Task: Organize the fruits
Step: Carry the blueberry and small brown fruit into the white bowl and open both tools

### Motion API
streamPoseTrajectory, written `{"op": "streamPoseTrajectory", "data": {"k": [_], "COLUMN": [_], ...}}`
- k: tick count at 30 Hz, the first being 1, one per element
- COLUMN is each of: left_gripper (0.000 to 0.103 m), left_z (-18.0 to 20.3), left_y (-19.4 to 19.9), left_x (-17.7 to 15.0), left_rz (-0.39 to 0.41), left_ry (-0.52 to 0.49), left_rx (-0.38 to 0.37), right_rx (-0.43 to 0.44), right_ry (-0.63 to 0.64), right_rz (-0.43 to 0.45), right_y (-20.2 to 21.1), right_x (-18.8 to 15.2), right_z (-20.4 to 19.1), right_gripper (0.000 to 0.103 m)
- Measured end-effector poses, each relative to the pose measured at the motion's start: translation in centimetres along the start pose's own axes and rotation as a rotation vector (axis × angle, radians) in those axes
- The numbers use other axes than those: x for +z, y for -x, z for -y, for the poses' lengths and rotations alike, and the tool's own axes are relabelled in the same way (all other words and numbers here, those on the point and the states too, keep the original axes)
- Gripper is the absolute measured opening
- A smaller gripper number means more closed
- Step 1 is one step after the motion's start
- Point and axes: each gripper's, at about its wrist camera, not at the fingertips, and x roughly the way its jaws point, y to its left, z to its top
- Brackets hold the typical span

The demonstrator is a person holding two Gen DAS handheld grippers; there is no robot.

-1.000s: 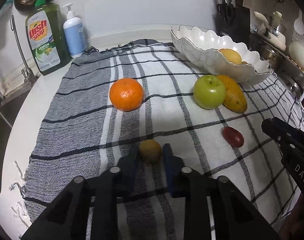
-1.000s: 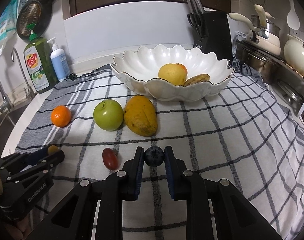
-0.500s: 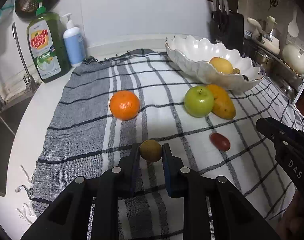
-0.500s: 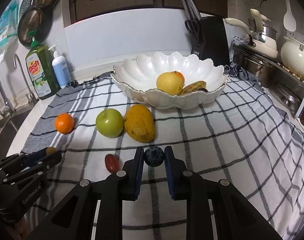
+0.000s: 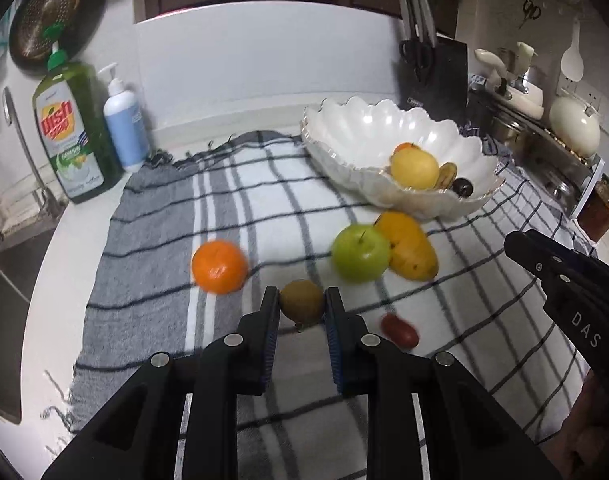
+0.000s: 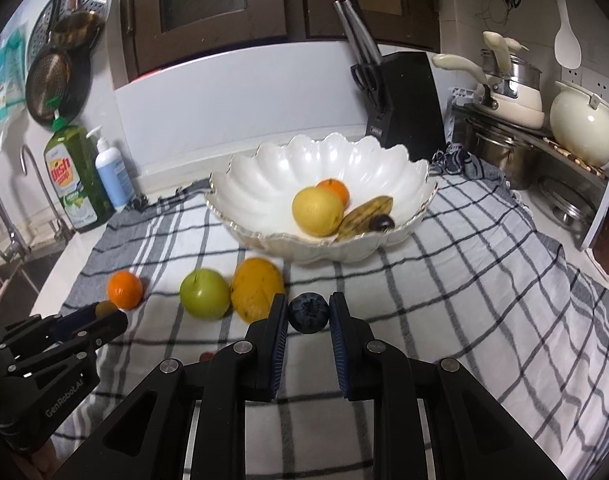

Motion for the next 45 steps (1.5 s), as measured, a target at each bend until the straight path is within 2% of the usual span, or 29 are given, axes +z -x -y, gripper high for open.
{"op": "streamPoseTrajectory", "data": {"k": [11,20,29,35,45], "left_gripper": [0.023,0.023,0.023,0.023,0.024], "left_z": [1.9,3.2,4.2,4.5,5.3], "left_y": [-0.1,-2.5,-6.7,-9.4,-12.3], "left_x": [5.6,9.9,12.4,13.4,13.2], "left_rz": [0.053,0.056,0.019,-0.027,-0.093], "left_ry": [-0.062,-0.112,-0.141,-0.139,-0.147], "left_rx": [-0.022,-0.056,-0.078,-0.120,-0.155], "right_rx": [-0.036,-0.064,-0.051,-0.027,-0.011], "right_ry": [0.002,0.008,0.005,-0.021,-0.012], "right_rz": [0.048,0.060,-0.013,-0.069,-0.129], "right_y": [-0.2,-1.7,-5.4,-7.6,-9.7], "right_x": [3.9,7.2,8.6,8.7,8.4], "right_z": [1.6,3.0,3.8,4.3,4.5], "right_gripper": [0.022,0.022,0.022,0.022,0.022]}}
